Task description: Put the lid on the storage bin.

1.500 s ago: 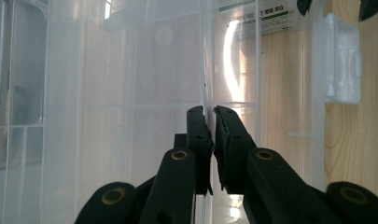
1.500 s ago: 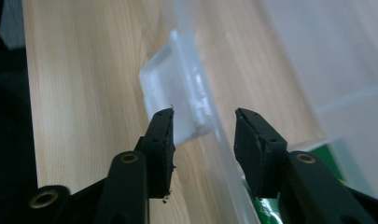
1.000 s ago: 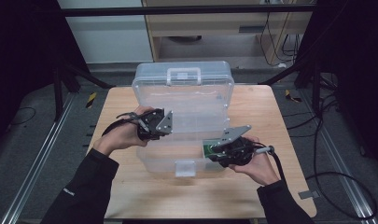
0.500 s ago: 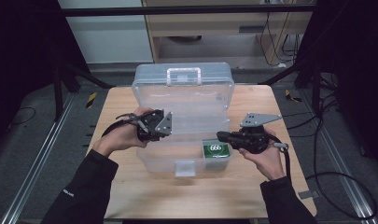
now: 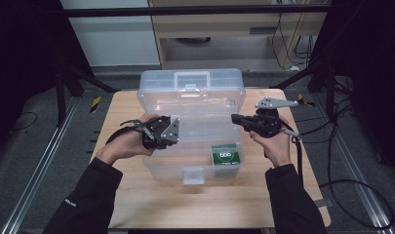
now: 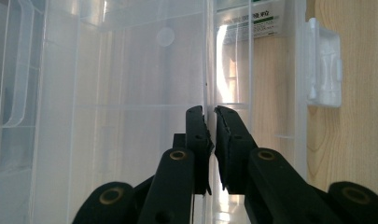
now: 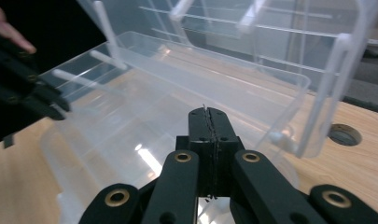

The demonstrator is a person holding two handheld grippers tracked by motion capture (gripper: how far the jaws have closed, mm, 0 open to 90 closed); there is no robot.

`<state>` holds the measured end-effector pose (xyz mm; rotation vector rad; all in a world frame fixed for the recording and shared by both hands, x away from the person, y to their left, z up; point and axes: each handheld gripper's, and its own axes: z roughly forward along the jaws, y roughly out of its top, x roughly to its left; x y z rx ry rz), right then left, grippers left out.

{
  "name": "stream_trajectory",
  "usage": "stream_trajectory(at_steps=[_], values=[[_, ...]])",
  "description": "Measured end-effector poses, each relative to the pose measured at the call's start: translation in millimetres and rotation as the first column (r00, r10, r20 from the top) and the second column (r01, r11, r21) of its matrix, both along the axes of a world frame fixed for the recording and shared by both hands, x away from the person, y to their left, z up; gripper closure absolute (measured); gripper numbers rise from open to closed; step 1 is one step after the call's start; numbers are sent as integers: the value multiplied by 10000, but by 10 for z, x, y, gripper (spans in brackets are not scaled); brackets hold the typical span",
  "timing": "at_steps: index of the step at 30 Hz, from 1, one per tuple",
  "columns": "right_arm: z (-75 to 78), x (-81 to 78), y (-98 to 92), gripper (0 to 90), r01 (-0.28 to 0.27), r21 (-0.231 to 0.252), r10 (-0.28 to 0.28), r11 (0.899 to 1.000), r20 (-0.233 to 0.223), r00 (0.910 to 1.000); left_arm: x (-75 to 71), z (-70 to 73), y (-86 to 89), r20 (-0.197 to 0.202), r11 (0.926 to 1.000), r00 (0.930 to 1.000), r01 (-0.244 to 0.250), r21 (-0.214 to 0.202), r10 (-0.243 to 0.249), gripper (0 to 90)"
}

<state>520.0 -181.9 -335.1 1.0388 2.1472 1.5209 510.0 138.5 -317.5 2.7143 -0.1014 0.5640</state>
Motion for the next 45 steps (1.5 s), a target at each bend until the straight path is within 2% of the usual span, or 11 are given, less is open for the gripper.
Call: stream_trajectory(at_steps=[2,11,26,31,34,37,40,42,45], values=[[-15,56,-10,900,206,-63,-206,9998,-68,9998,1,1,1,1,10000,10000,-6,-5,6,830],[-37,186,-140,900,825,254,-818,9963,-270,9963,-10,-11,10,-80,10000,10000,-37,-76,37,829],[-36,239,-174,900,1127,360,-1117,9930,-303,9933,-29,-44,30,-304,9998,9995,-9,-206,3,830],[-34,235,-184,900,1122,424,-1109,9928,-313,9933,-37,-64,30,-449,9997,9990,49,-222,-59,829],[-44,226,-183,900,1061,433,-1048,9934,-326,9940,-41,-68,32,-388,9997,9992,79,-231,-88,826],[-53,211,-187,900,1041,509,-1023,9933,-368,9941,-33,-66,54,-441,9990,9990,-74,-442,55,793],[-69,197,-189,893,1009,435,-992,9939,-399,9943,-26,-45,100,-548,9946,9983,-232,-1013,177,731],[-78,190,-185,882,988,402,-970,9943,-446,9943,-28,-33,124,-738,9870,9967,-446,-1546,335,679],[-91,177,-175,872,965,347,-950,9947,-441,9945,-29,-28,138,-979,9762,9940,-675,-2061,481,600]])
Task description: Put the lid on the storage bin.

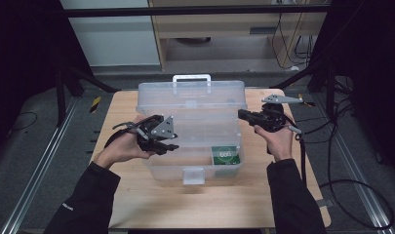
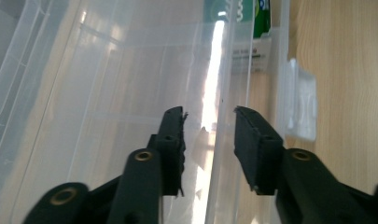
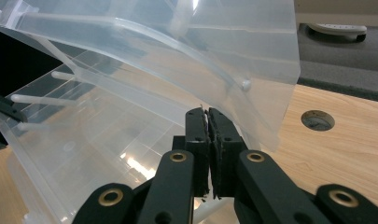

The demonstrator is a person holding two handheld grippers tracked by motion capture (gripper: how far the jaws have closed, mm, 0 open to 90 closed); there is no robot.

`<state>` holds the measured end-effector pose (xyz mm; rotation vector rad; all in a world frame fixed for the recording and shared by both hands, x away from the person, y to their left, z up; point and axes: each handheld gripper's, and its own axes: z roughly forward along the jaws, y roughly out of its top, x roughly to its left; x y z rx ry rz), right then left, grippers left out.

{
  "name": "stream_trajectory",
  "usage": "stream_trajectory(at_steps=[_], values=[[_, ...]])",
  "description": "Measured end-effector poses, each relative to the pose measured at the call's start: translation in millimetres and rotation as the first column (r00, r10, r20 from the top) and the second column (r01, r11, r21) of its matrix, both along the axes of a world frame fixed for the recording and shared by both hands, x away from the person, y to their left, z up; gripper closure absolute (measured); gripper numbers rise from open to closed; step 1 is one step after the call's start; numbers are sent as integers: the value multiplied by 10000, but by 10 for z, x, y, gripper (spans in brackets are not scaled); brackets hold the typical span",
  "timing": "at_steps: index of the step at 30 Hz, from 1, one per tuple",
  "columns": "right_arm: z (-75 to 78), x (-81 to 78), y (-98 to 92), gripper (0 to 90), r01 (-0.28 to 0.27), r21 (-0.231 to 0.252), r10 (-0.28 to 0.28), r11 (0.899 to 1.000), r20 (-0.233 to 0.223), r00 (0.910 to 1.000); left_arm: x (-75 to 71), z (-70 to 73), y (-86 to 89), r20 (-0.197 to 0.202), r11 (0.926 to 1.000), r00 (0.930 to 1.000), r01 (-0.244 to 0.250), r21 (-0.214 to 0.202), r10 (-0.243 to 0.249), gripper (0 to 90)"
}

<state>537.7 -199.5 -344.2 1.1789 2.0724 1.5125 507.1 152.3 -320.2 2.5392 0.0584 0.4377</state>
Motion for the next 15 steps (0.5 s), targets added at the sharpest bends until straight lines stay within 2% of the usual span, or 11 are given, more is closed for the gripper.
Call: stream_trajectory(at_steps=[3,4,6,11,15], values=[[-9,-14,2,870,-54,-3,54,10000,-44,10000,-2,-11,4,-268,9980,9995,-189,-601,173,541],[-12,-14,1,870,-54,-12,53,10000,-29,10000,-5,-19,6,-435,9956,9988,-259,-902,220,534],[-17,-20,-4,870,-77,-6,76,10000,-49,10000,-10,-33,7,-546,9921,9983,-286,-1221,221,519],[-31,-36,-7,865,-139,-9,139,9999,-77,9999,-32,-82,-11,-666,9864,9972,-455,-1580,353,505],[-40,-46,-11,864,-193,9,193,9998,-90,9998,-49,-94,16,-822,9738,9943,-836,-2115,675,503]])
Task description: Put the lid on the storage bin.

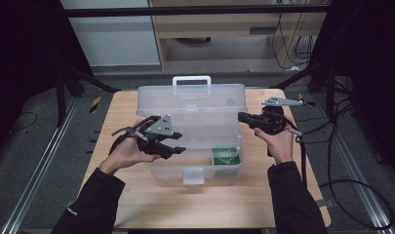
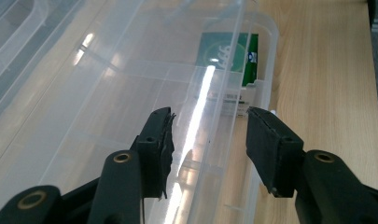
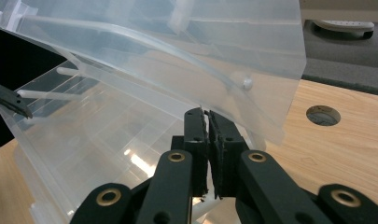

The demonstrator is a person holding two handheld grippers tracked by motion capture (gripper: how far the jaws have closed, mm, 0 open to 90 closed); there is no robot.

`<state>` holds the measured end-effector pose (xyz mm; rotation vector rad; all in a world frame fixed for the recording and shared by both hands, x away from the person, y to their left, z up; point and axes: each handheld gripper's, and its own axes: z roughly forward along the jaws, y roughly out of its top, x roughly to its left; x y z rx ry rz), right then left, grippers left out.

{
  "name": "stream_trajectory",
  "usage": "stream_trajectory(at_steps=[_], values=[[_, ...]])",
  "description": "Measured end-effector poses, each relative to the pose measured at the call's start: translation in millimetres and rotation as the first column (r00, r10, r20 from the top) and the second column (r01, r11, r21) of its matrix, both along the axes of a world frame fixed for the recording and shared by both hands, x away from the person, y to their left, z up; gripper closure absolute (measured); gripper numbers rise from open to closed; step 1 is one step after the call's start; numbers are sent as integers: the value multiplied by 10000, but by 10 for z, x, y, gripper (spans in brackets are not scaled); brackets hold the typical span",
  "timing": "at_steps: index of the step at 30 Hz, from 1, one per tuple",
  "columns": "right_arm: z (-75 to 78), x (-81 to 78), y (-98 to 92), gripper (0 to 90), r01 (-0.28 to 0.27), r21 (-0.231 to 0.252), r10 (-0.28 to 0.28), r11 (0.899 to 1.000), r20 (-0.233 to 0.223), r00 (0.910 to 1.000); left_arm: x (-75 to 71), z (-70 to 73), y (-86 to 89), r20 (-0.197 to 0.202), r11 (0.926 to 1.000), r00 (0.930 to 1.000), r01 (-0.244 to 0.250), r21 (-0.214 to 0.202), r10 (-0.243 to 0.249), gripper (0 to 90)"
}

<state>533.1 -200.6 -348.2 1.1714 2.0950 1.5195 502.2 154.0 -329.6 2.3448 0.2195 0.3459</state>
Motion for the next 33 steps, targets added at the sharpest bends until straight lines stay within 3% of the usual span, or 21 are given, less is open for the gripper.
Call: stream_trajectory(at_steps=[7,13,16,17,18,19,23,26,28,29,32,33], values=[[-4,-14,-2,865,-35,-64,34,10000,-57,10000,-27,4,128,-49,9935,9954,-961,-603,960,550],[-5,-20,0,866,-21,-68,21,10000,-63,10000,-51,58,285,65,9768,9820,-1871,-1041,1887,633],[-5,-20,-1,870,-32,-71,31,10000,-86,10000,-74,90,374,155,9572,9668,-2503,-1450,2552,686],[-5,-19,-2,871,-28,-77,28,10000,-82,10000,-84,103,425,196,9440,9570,-2820,-1713,2895,704],[-5,-19,-2,871,-28,-77,28,10000,-82,10000,-84,103,425,196,9440,9570,-2820,-1713,2895,733],[-5,-20,-1,871,-32,-58,31,10000,-94,10000,-86,105,438,206,9392,9532,-2932,-1785,3015,733],[-6,-21,-2,872,-35,-72,34,10000,-98,9999,-93,117,560,126,9101,9325,-3491,-2233,3608,785],[-8,-21,-3,873,-31,-108,30,9999,-72,10000,-98,101,670,-74,8750,9095,-4021,-2697,4157,832],[-8,-23,-3,875,-31,-122,30,9999,-80,10000,-96,86,740,-125,8595,8982,-4245,-2846,4395,856],[-8,-23,-3,875,-41,-121,40,9999,-100,9999,-98,73,765,-261,8429,8883,-4440,-3040,4585,869],[-8,-26,-4,880,-51,-153,48,9999,-142,9999,-94,47,847,-371,8191,8698,-4769,-3188,4920,893],[-8,-27,-4,881,-53,-152,51,9999,-153,9999,-92,31,887,-429,8038,8559,-5001,-3222,5154,894]])
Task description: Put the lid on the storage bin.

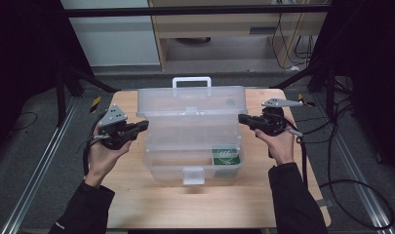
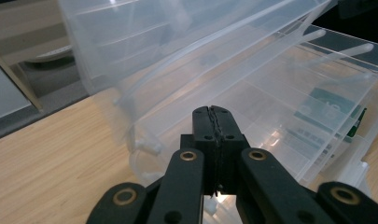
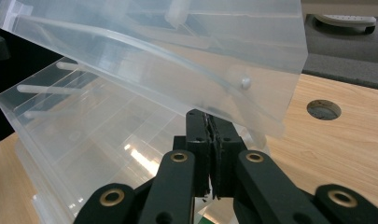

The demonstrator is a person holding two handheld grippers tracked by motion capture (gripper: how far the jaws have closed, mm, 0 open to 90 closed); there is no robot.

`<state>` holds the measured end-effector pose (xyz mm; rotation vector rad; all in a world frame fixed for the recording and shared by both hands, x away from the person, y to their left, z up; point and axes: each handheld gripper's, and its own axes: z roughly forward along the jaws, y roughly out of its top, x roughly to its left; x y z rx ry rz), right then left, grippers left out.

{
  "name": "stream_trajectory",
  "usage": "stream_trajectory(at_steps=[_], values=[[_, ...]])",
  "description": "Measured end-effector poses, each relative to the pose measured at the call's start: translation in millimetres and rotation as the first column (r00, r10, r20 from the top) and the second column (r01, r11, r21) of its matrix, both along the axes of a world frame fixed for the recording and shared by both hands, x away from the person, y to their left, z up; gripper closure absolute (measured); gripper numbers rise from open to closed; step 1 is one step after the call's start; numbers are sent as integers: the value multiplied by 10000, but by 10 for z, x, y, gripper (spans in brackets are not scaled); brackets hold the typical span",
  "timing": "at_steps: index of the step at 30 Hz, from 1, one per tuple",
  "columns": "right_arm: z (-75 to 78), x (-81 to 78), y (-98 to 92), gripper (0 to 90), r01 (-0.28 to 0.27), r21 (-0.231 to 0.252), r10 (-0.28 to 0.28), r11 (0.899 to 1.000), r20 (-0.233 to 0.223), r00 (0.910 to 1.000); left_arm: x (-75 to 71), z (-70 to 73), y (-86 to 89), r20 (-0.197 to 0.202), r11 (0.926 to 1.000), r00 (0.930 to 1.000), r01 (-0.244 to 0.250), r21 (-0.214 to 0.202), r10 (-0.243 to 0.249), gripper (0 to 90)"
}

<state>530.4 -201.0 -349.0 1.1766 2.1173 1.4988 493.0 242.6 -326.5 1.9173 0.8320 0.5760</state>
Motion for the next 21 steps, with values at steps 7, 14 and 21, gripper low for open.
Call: stream_trajectory(at_steps=[7,14,21], values=[[0,-14,0,891,1,-127,-2,9999,-78,10000,25,-70,74,-96,9985,9985,-540,-68,539,897],[-29,-61,-13,900,-83,-321,77,9995,-194,9998,47,-164,109,-250,9954,9951,-957,-52,956,897],[-81,-167,4,900,-85,-729,61,9973,-336,9994,1,-284,145,-469,9954,9944,-953,-38,951,897]])
